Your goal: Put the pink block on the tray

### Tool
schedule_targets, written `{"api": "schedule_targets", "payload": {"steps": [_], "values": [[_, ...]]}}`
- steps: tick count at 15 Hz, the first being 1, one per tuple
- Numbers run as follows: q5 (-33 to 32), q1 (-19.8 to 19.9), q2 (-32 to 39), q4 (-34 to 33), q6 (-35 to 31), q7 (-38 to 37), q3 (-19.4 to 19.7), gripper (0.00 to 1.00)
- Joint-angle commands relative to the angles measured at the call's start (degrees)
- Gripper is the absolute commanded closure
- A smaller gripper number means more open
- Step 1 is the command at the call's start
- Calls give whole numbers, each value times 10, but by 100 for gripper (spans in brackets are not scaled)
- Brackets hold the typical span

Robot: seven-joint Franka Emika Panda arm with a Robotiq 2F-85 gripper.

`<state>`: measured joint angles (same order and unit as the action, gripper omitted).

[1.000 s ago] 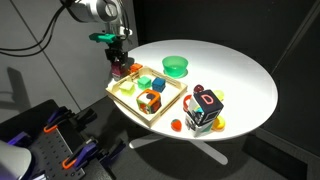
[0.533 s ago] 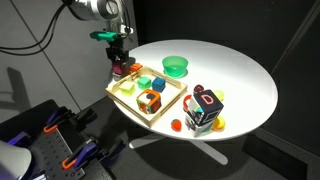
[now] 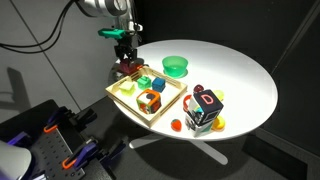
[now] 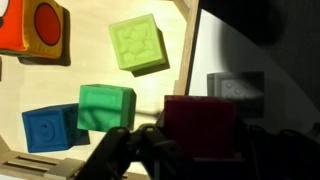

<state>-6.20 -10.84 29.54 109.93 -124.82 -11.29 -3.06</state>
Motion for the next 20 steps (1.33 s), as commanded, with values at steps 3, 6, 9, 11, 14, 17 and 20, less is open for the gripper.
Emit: {"api": "schedule_targets", "payload": {"steps": [3, 6, 9, 11, 14, 17, 20], "values": [[8, 20, 12, -44, 37, 11, 7, 72], [7, 24, 26, -68, 45, 12, 9, 72], [7, 28, 46, -95, 52, 18, 10, 72], [8, 29, 58, -109, 56, 19, 12, 72], [8, 34, 71, -123, 57, 26, 14, 72], [10, 40, 85, -132, 57, 35, 14, 72], [12, 47, 96, -138, 57, 44, 15, 72]]}}
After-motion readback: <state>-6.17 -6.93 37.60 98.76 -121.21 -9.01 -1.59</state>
